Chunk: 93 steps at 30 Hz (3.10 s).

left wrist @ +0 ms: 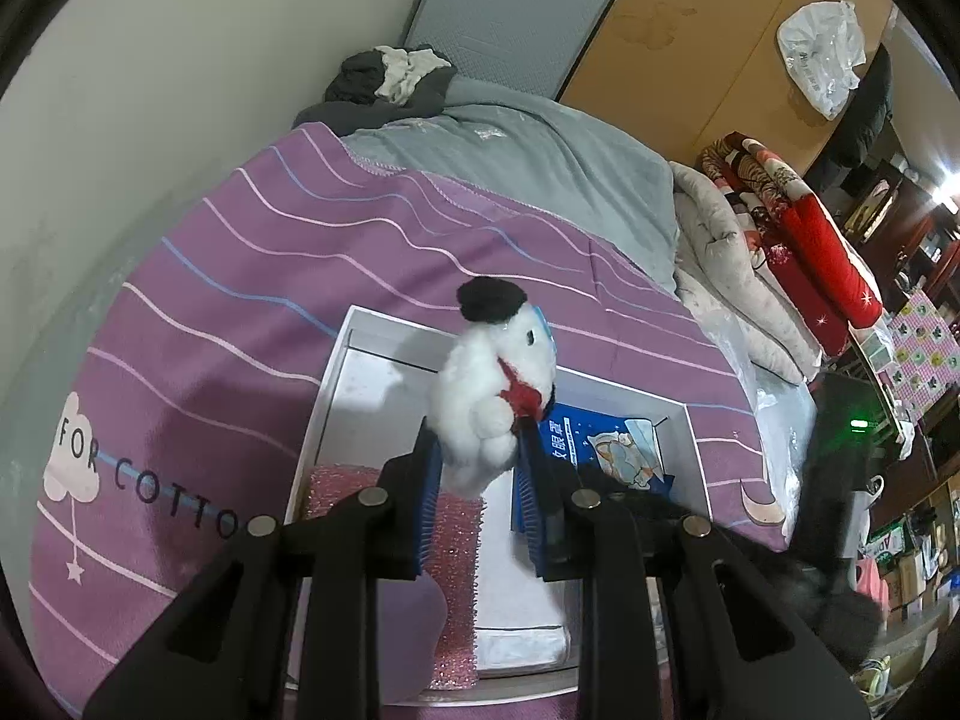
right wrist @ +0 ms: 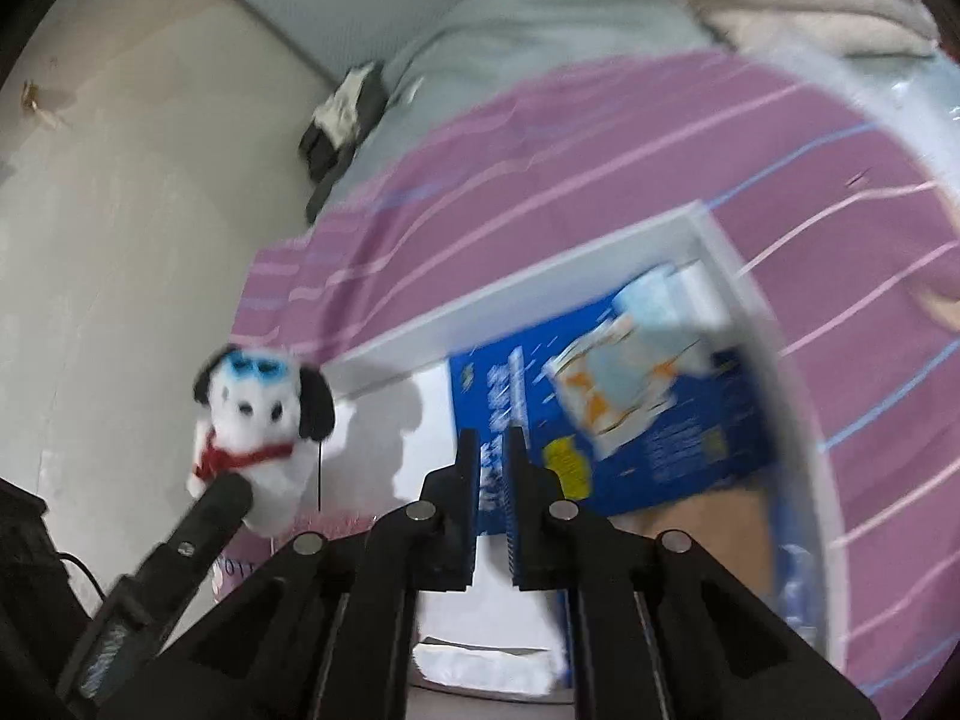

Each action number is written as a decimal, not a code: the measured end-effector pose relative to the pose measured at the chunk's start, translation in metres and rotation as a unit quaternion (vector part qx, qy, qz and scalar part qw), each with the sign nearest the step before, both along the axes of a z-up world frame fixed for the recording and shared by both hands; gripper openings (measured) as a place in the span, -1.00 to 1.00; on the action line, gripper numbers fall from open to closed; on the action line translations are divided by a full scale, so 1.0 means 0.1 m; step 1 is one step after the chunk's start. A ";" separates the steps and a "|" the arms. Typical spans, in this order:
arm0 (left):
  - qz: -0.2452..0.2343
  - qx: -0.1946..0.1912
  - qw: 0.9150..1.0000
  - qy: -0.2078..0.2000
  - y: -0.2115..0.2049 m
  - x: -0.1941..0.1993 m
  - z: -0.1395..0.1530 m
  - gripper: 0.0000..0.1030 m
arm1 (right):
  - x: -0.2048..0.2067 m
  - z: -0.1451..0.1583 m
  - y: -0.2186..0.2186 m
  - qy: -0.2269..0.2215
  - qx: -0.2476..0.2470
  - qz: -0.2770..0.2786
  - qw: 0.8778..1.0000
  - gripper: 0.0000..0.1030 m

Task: Organize soft objects
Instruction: 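Lower the plush dog and blue packet over the tray with both grippers, then release the blue packet in the tray with right while left lowers the plush dog, then open the left gripper to drop the plush dog into the tray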

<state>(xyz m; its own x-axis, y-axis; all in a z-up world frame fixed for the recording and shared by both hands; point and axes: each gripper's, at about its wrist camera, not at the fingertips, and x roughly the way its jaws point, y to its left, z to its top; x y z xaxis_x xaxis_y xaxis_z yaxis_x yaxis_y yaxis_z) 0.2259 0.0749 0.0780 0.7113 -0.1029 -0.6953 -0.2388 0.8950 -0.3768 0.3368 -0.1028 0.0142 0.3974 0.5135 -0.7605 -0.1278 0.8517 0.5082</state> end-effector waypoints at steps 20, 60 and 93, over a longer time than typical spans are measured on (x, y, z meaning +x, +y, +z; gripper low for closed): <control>-0.017 -0.017 1.000 -0.010 -0.06 0.05 -0.03 -0.49 | 0.08 -0.24 -0.06 0.027 0.020 -0.022 0.999 -0.99; -0.079 -0.173 0.978 0.086 -0.75 0.50 -0.59 0.14 | -0.18 0.28 -0.93 -0.022 0.037 -0.083 0.996 -0.96; -0.043 0.031 0.999 -0.007 -0.20 -0.06 0.05 0.16 | -0.15 0.15 -0.57 0.005 0.008 -0.053 0.999 -0.38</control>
